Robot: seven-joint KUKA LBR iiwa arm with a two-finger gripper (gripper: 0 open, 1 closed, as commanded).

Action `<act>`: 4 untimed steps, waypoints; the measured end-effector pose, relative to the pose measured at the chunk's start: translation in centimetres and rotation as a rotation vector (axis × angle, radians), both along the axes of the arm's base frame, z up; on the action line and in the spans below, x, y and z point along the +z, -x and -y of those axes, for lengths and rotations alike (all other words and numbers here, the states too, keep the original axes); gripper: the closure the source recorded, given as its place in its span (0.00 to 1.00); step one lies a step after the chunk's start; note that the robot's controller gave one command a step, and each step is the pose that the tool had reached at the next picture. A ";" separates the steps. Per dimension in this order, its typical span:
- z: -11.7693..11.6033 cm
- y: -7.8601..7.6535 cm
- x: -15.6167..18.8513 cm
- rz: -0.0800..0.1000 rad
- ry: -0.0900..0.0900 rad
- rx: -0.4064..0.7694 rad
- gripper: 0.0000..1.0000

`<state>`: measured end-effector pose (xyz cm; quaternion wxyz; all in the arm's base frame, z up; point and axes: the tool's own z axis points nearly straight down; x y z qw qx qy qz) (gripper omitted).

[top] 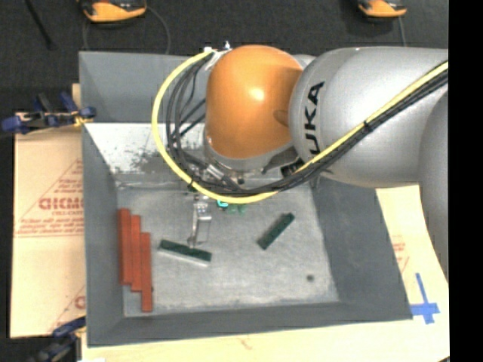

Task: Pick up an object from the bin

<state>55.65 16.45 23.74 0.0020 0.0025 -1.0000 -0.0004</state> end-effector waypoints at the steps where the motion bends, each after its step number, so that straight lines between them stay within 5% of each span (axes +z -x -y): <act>1: 1.9 0.7 -16.8 0.003 0.000 -0.202 0.00; 2: 0.9 1.4 -13.6 0.008 -0.002 -0.408 0.00; 3: 2.0 0.1 -13.7 0.008 0.000 -0.510 0.00; 4: 1.3 1.1 -16.8 0.003 0.002 -0.636 0.00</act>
Offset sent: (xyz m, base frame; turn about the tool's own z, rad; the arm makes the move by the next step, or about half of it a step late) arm -0.0070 -0.0177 -0.1674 0.2030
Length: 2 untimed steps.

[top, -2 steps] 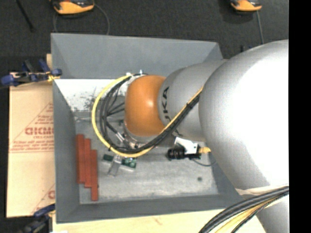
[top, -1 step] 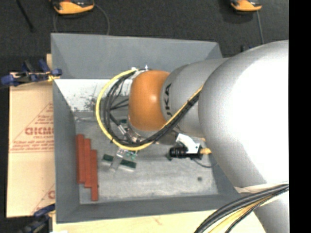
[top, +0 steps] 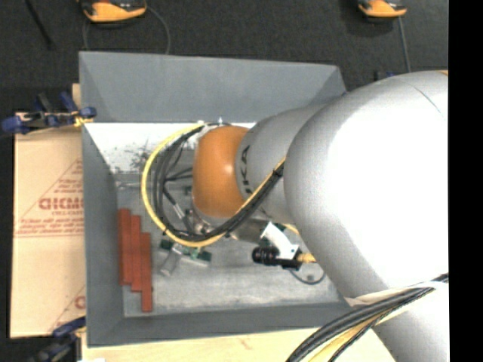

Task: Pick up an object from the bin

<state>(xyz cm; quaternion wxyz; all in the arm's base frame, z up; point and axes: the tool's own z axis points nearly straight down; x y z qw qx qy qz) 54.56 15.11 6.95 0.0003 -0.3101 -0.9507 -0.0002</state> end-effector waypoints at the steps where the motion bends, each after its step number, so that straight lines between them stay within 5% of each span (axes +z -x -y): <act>1: 0.0 -0.1 0.0 0.001 -0.001 0.000 0.00; 2: 0.1 -0.1 0.1 0.003 0.000 -0.002 1.00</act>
Offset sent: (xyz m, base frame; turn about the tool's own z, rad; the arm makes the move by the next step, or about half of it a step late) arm 0.0000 0.0000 0.0000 0.0000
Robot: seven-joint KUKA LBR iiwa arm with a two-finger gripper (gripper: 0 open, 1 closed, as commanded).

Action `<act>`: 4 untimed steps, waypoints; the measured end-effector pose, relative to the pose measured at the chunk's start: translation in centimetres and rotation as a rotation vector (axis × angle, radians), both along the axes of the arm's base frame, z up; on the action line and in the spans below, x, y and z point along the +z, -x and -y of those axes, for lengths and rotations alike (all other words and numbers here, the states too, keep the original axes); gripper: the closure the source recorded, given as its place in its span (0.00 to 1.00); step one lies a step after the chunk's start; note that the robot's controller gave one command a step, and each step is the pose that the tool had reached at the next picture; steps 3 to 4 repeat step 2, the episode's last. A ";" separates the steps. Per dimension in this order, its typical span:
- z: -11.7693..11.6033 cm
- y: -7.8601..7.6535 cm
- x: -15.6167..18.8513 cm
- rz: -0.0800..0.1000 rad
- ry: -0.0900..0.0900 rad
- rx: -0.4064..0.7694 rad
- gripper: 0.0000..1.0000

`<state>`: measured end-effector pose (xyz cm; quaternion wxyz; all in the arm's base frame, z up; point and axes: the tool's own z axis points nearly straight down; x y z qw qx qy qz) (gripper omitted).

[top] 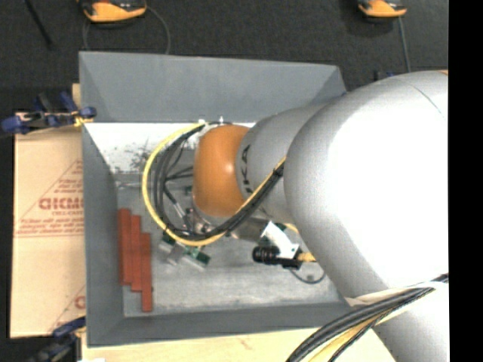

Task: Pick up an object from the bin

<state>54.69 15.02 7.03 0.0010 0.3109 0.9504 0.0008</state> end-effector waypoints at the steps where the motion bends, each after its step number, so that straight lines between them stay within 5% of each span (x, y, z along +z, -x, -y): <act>1: 0.1 -0.1 3.2 0.001 0.000 0.000 1.00; 2: 0.2 -0.3 6.8 0.002 0.000 0.003 1.00; 4: 0.2 -0.3 6.8 0.002 0.000 0.003 1.00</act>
Offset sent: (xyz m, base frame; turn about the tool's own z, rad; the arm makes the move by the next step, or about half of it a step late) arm 0.0000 0.0000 0.0295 0.0000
